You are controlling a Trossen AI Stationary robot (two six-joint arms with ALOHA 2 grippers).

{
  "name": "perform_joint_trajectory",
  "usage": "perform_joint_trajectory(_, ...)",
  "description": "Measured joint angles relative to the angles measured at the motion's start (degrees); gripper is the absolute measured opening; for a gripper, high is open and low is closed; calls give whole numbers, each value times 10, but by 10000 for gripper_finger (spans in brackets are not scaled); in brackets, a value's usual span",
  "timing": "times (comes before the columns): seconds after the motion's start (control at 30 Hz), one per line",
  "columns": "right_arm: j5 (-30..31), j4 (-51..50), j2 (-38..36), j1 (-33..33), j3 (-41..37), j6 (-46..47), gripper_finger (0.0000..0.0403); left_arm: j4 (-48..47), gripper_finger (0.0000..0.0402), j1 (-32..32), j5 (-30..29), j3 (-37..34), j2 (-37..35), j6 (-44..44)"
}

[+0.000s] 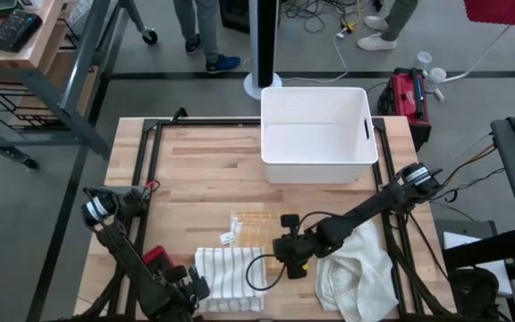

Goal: Fold towel
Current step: Fold the brown patterned towel

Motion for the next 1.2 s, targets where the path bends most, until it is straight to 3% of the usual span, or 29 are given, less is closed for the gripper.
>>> perform_joint_trajectory(0.13,-69,41,0,0,0,-31,0,-32,0,-5,-3,0,-3,-8)
perform_joint_trajectory(0.23,-118,74,5,0,1,-26,0,-4,0,-4,-5,0,-3,26)
perform_joint_trajectory(0.53,-151,76,5,7,0,17,0,-26,0,-27,-9,-2,-3,-1)
perform_joint_trajectory(0.67,-152,76,5,9,0,24,0,9,3,-37,-13,-10,-3,-6)
perform_joint_trajectory(0.9,-153,76,5,12,3,24,0,44,54,-36,-24,-18,-3,-27)
perform_joint_trajectory(1.07,-206,80,5,18,4,5,0,51,84,-36,-19,-18,-2,-52)
perform_joint_trajectory(1.2,-175,82,5,28,4,-3,0,60,99,-36,-33,-18,-2,-54)
